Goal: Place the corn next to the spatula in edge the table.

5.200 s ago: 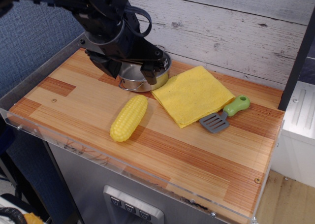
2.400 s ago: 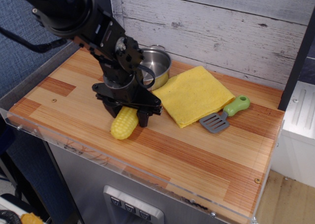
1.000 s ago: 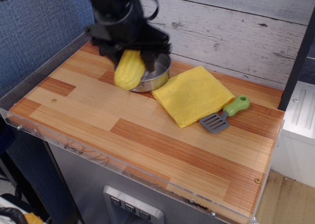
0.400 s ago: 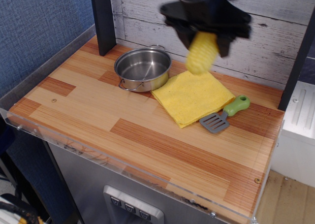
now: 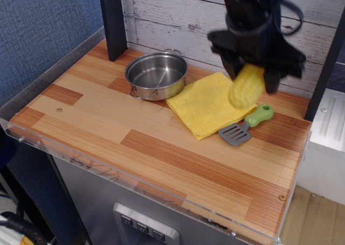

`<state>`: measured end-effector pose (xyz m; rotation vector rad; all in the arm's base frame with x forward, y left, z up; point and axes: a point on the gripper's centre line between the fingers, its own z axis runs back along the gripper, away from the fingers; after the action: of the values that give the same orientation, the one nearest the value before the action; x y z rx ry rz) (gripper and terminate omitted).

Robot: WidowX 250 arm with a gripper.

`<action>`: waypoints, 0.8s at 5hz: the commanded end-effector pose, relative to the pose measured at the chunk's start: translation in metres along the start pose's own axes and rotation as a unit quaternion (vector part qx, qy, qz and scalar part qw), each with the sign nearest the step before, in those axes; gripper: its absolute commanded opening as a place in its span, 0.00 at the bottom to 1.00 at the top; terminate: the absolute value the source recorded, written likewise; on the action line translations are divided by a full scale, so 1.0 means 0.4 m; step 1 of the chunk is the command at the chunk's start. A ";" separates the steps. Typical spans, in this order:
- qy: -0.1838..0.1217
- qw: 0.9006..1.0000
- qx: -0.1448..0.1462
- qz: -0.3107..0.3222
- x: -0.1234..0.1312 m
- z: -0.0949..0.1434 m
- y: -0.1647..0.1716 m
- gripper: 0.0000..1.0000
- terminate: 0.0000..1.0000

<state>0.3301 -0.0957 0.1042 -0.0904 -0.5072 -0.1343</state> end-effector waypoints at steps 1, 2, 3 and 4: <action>0.023 0.999 -0.009 -0.041 -0.051 -0.052 -0.025 0.00 0.00; 0.044 0.997 -0.015 -0.063 -0.089 -0.095 -0.041 0.00 0.00; 0.062 0.995 -0.024 -0.076 -0.120 -0.125 -0.060 0.00 0.00; 0.081 0.992 -0.028 -0.091 -0.147 -0.150 -0.076 0.00 0.00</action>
<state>0.3099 -0.1283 0.0131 -0.0797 -0.3217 -0.3276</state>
